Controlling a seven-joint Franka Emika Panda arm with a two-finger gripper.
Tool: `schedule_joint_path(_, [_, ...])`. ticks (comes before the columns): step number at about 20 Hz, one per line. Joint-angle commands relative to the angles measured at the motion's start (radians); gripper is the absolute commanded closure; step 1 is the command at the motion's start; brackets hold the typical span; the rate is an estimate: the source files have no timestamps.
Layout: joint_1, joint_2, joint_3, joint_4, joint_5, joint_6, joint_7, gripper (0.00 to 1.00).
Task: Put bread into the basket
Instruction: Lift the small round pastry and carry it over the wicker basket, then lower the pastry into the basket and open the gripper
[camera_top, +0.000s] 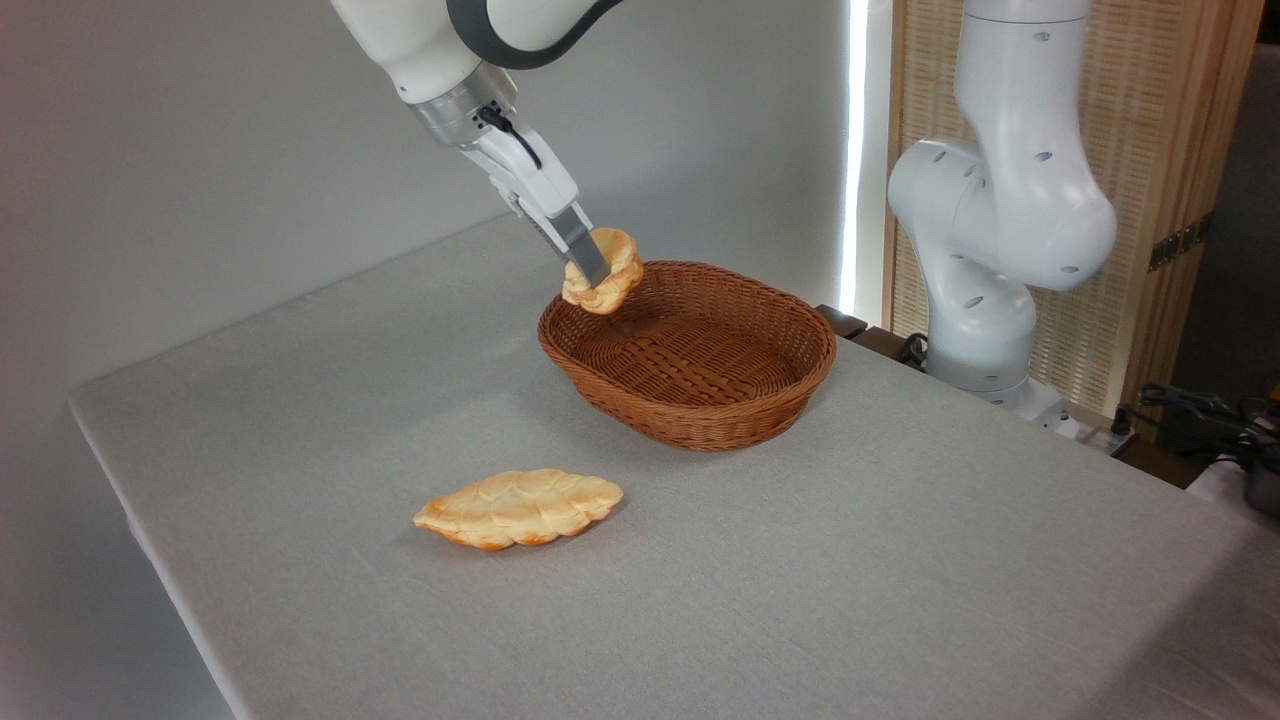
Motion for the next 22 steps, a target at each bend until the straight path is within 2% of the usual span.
schedule_joint_path(1, [0.002, 0.015, -0.012, 0.006, -0.034, -0.035, -0.038, 0.00])
schedule_joint_path(4, [0.002, 0.030, -0.013, 0.006, -0.035, -0.035, -0.037, 0.00])
schedule_joint_path(7, [0.002, 0.055, -0.044, 0.009, -0.034, -0.033, -0.035, 0.00])
schedule_joint_path(22, [0.005, 0.059, -0.036, 0.012, -0.037, -0.027, -0.037, 0.00])
